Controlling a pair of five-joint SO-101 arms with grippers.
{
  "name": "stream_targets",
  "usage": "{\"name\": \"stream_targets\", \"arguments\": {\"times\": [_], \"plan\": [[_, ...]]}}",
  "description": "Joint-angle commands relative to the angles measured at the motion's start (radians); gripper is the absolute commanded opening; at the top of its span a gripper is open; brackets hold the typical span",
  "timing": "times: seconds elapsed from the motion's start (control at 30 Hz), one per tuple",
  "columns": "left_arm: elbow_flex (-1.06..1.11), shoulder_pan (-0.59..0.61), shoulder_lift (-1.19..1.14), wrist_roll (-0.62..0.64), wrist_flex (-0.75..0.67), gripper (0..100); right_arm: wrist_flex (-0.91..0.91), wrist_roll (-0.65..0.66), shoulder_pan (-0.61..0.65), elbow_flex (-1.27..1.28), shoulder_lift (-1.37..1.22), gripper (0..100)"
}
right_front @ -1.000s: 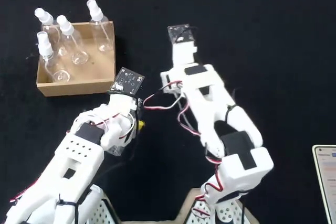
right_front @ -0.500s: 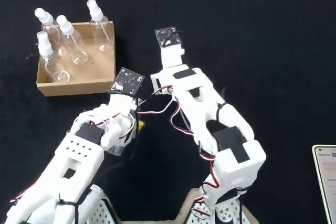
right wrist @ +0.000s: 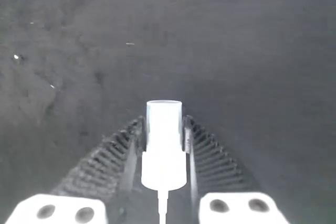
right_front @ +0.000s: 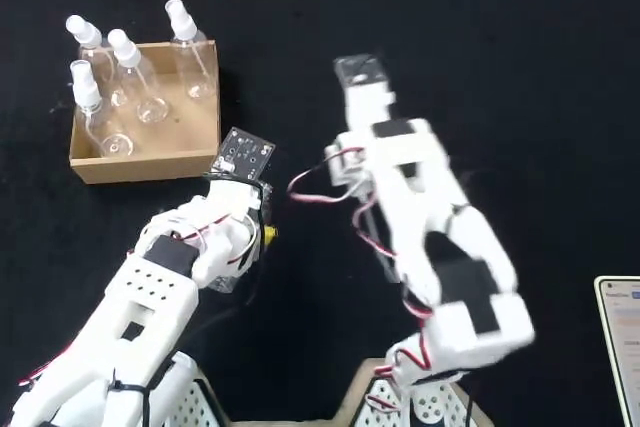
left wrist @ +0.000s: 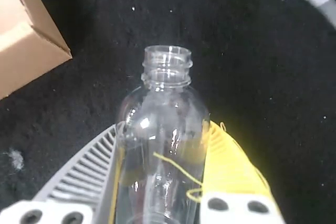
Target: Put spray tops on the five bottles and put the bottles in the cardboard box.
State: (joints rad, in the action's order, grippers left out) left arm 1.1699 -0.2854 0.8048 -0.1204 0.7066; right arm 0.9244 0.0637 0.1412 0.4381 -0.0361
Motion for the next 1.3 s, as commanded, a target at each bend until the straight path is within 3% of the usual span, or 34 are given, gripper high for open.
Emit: {"name": "stream_targets", "arguments": {"times": [0.0, 0.2, 0.33, 0.4, 0.6, 0.7, 0.9, 1.27], "plan": [[-0.012, 0.001, 0.015, 0.009, -0.018, 4, 0.084, 0.089, -0.092, 0.008, 0.171, 10.0], [-0.012, 0.001, 0.018, 0.009, -0.020, 4, 0.006, 0.219, -0.110, 0.157, 0.205, 11.1], [-0.012, 0.001, 0.015, 0.009, -0.018, 4, -0.025, 0.230, -0.084, 0.193, 0.127, 23.5], [-0.012, 0.001, 0.017, 0.009, -0.015, 4, 0.041, 0.230, -0.089, 0.134, 0.107, 27.6], [-0.012, 0.001, 0.025, 0.009, -0.014, 4, 0.319, 0.232, -0.081, -0.090, 0.097, 26.1], [-0.012, 0.001, 0.025, 0.009, -0.014, 4, 0.281, 0.247, -0.072, -0.053, 0.097, 26.0], [-0.012, 0.001, 0.025, 0.009, -0.012, 4, 0.109, 0.419, -0.041, 0.137, 0.104, 23.5], [-0.012, 0.001, 0.025, 0.009, -0.012, 4, 0.040, 0.505, -0.114, 0.183, 0.058, 23.3]]}}
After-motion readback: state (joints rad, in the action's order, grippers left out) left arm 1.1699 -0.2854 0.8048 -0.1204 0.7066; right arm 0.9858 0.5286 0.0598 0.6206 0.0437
